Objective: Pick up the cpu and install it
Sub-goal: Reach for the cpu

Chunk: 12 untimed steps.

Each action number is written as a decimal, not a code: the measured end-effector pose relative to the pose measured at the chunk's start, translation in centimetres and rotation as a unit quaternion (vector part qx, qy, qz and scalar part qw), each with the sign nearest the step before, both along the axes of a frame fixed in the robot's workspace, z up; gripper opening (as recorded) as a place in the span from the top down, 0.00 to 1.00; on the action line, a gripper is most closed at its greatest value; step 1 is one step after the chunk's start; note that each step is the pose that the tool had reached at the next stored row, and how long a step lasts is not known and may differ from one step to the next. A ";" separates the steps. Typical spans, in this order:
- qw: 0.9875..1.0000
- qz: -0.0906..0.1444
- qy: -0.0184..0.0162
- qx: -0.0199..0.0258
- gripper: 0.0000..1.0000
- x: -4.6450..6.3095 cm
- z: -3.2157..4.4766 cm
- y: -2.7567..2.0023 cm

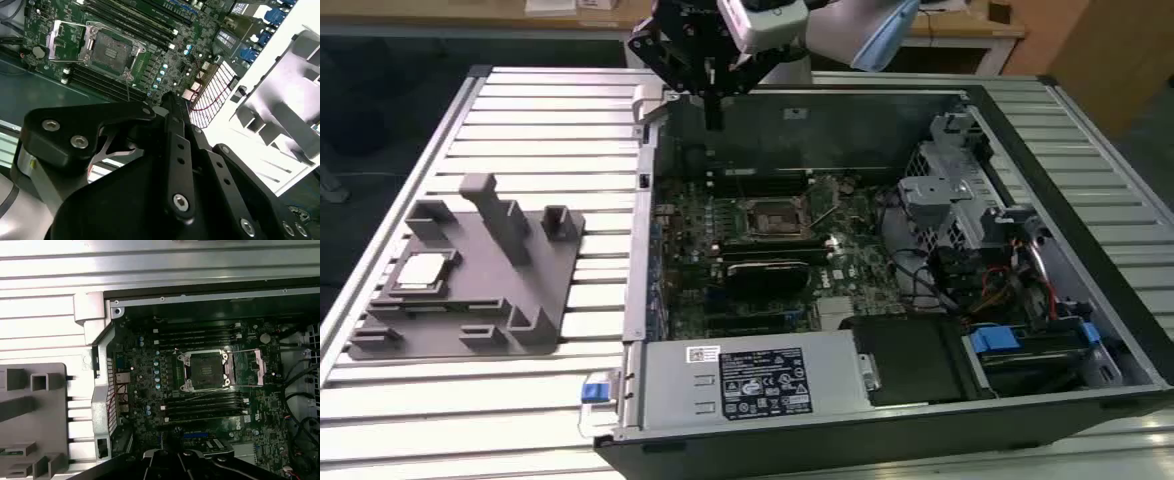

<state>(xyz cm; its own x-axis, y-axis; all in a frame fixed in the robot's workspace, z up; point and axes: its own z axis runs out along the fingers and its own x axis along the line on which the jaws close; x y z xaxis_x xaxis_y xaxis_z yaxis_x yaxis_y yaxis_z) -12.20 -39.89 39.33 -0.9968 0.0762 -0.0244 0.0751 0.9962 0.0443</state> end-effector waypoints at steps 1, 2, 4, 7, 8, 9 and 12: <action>1.000 0.000 0.000 0.000 0.89 0.0 0.00 0.00; 1.000 0.000 0.000 0.000 0.89 0.0 0.00 0.00; 1.000 0.000 0.000 0.000 0.89 0.0 0.00 0.00; 1.000 0.000 0.000 0.000 0.89 -0.1 0.00 0.00; 1.000 0.000 0.000 0.000 0.89 -0.1 0.00 0.00; 1.000 0.000 0.000 0.000 0.89 -0.2 0.00 0.00; 1.000 0.000 0.000 0.000 0.89 -0.3 0.00 0.00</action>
<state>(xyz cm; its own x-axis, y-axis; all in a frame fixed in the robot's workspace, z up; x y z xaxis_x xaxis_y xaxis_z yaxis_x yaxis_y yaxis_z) -12.50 -39.89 39.33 -0.9968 0.0762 -0.0245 0.0751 0.9962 0.0444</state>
